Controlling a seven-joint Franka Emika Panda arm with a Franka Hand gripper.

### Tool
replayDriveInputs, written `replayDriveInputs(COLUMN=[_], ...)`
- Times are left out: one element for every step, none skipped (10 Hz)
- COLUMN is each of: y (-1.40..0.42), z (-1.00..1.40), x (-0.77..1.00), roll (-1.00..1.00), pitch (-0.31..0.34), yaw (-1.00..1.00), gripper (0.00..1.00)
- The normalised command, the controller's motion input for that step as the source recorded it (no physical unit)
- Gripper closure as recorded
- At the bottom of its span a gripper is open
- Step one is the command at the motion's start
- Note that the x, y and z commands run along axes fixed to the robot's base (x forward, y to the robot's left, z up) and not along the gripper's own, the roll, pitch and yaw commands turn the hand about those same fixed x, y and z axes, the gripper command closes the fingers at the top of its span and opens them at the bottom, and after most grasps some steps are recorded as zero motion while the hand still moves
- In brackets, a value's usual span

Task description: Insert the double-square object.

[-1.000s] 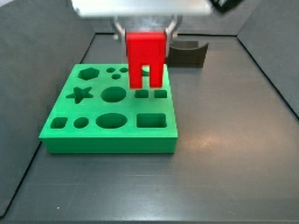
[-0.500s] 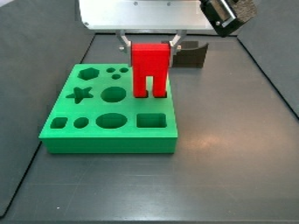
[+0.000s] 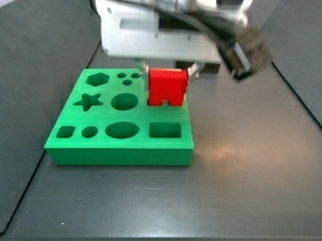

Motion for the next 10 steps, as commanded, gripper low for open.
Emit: replayDriveInputs(y=[0.27, 0.22, 0.15, 0.22, 0.32, 0.20, 0.13, 0.00, 0.01, 0.00], z=[-0.40, -0.37, -0.25, -0.24, -0.24, -0.13, -0.07, -0.06, -0.13, 0.00], x=[0.00, 0.00, 0.00, 0.00, 0.00, -0.10, -0.19, -0.16, -0.08, 0.00], roll=[0.07, 0.06, 0.02, 0.00, -0.11, -0.16, -0.18, 0.00, -0.06, 0.00], pitch=[0.140, 0.139, 0.111, 0.071, 0.000, -0.103, -0.211, -0.167, -0.143, 0.000], yaw=[-0.19, -0.21, -0.15, 0.00, 0.00, 0.01, 0.01, 0.00, 0.00, 0.00], gripper=[1.00, 1.00, 1.00, 1.00, 1.00, 1.00, 1.00, 1.00, 1.00, 1.00])
